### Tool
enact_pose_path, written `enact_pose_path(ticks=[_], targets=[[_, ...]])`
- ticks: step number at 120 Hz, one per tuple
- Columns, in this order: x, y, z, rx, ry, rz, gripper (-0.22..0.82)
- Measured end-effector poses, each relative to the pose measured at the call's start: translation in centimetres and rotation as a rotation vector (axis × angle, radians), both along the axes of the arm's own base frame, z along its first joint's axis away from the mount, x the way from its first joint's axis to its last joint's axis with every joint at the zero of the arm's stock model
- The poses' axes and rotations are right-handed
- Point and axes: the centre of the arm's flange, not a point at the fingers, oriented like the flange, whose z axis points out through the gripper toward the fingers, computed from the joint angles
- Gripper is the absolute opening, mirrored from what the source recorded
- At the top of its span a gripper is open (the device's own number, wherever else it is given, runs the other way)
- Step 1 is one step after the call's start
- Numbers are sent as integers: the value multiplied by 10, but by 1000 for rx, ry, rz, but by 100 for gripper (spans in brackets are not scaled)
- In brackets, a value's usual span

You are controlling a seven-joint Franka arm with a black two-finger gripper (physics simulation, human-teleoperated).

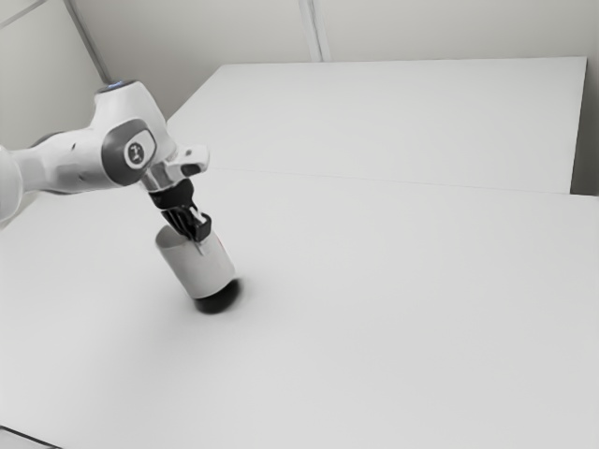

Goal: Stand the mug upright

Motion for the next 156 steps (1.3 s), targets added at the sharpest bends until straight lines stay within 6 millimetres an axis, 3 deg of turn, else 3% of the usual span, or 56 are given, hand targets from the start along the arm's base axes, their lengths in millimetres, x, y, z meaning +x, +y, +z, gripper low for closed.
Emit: enact_pose_path(ticks=[24,51,108,134,147,156], targets=[[-11,-51,-17,158,-19,-134,-17],[-3,-56,-32,201,-41,-103,-17],[13,-88,-53,179,-39,-22,-17],[14,-79,-47,159,-42,40,25],[17,-75,-32,152,-67,67,38],[36,-73,-16,150,-90,81,44]])
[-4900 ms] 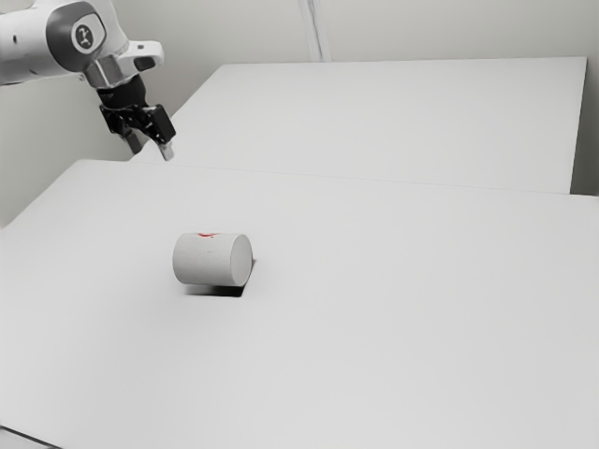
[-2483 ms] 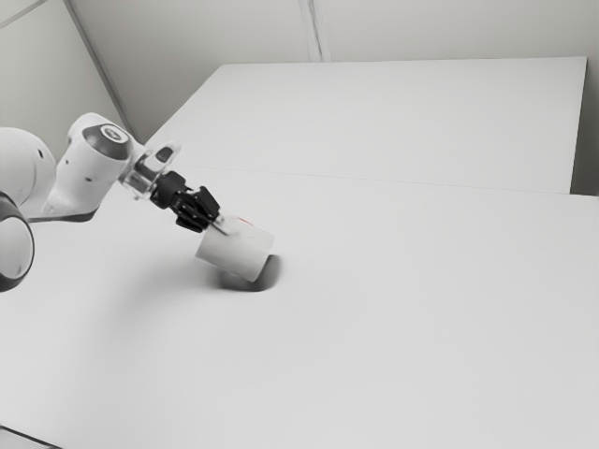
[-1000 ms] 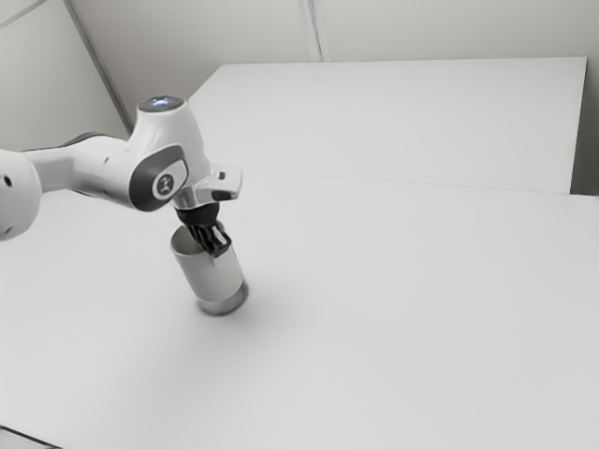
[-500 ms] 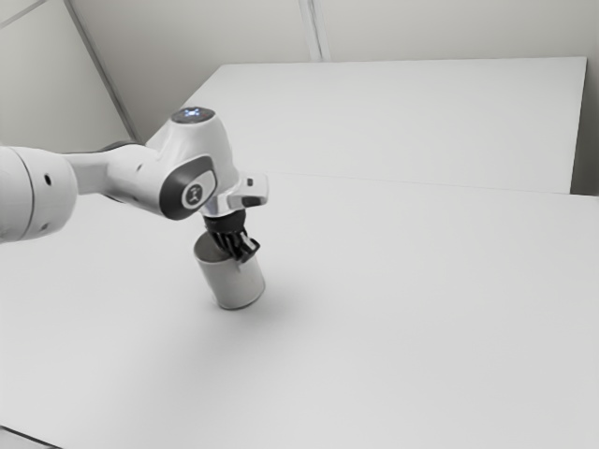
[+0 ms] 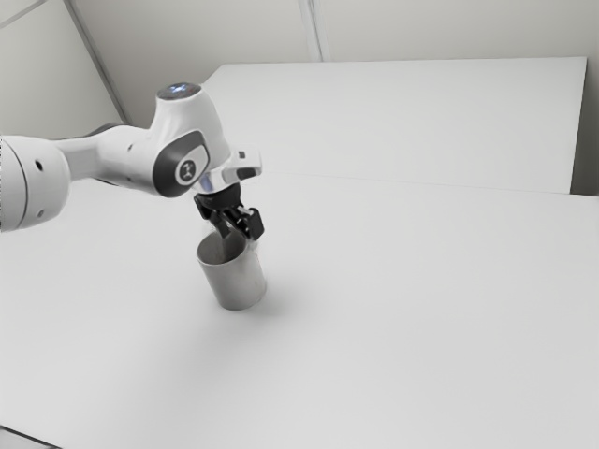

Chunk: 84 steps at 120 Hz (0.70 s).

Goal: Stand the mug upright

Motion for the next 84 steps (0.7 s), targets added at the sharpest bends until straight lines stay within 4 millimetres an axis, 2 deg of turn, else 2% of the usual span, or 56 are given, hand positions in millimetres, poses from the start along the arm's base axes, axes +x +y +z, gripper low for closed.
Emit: enact_pose_path(ticks=[13,21,37,50,56,63,76,84], targets=[[44,0,36,8,-38,13,50],[56,5,65,7,-59,19,52],[62,29,145,-2,-134,32,55],[46,35,187,-4,-123,21,56],[39,36,193,-4,-99,15,57],[37,40,188,-8,-58,13,57],[48,60,177,-41,-4,37,58],[50,64,174,-52,17,33,58]])
